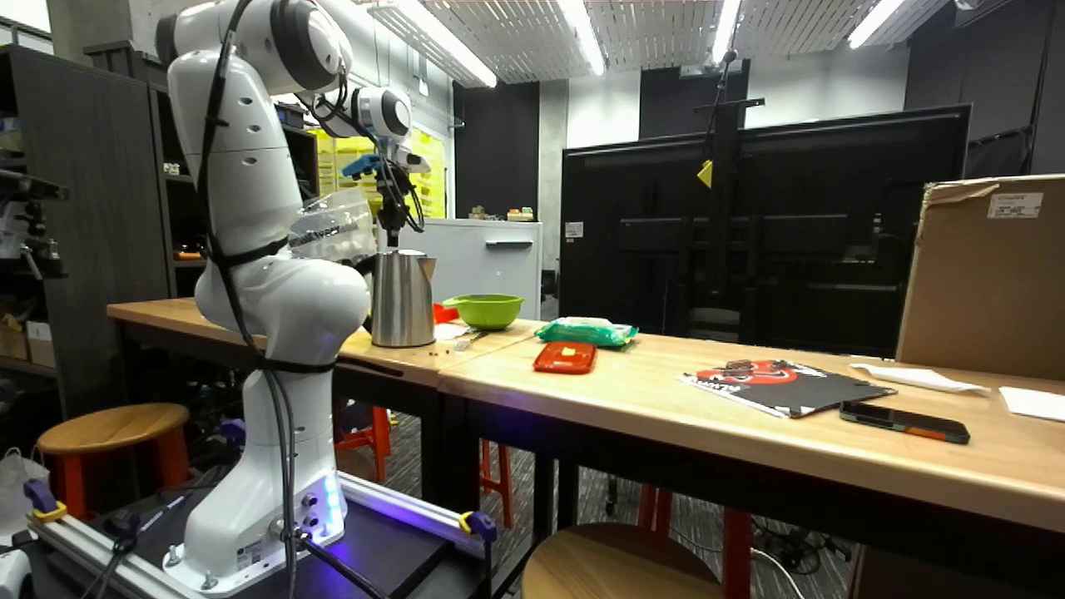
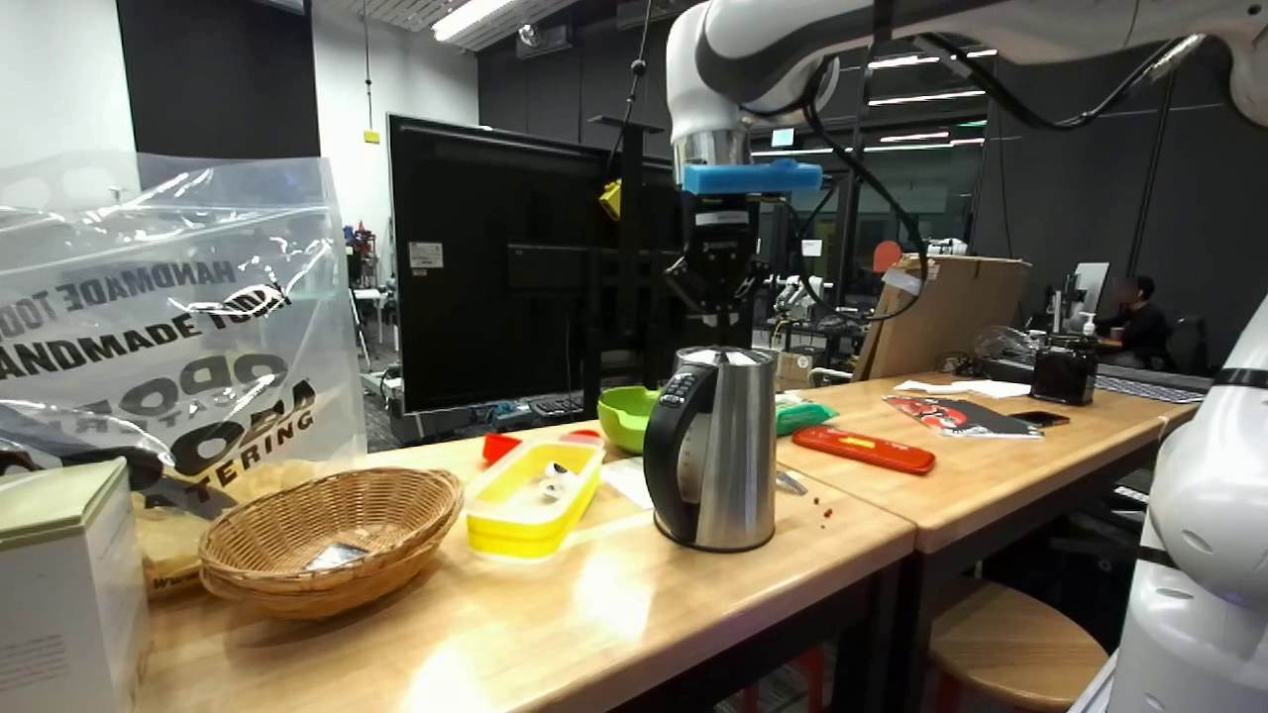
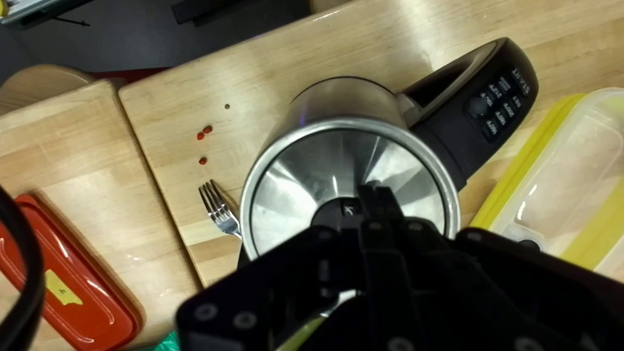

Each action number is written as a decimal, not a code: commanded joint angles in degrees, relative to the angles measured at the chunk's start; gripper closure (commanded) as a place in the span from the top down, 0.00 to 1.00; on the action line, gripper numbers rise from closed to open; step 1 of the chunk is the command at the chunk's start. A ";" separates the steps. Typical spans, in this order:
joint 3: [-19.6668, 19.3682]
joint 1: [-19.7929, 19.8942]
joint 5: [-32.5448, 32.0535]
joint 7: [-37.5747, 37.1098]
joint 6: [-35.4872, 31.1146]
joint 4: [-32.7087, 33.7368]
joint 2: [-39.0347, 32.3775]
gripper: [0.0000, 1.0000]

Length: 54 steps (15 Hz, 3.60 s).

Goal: Open the electric kettle

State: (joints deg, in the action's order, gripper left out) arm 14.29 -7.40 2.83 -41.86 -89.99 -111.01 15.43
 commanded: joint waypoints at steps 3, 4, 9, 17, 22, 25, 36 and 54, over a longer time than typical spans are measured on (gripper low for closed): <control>-0.72 0.04 0.66 2.05 -2.71 -2.65 2.34 0.00; -0.75 0.04 0.66 2.27 -3.29 -3.04 2.48 0.00; -0.90 0.01 1.01 2.95 -5.79 -4.98 3.56 0.00; -1.90 0.10 3.49 6.22 -11.80 -8.88 5.51 0.00; -4.67 0.45 10.93 12.28 -17.42 -12.78 6.79 0.00; -5.63 1.07 14.28 14.33 -18.29 -14.41 8.00 0.00; -5.55 2.19 14.70 14.25 -12.49 -12.43 6.80 0.00; -8.59 2.40 23.74 22.37 -15.74 -15.85 5.21 0.00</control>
State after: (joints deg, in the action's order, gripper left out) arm 5.20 -5.10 25.34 -21.29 -104.67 -124.24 22.68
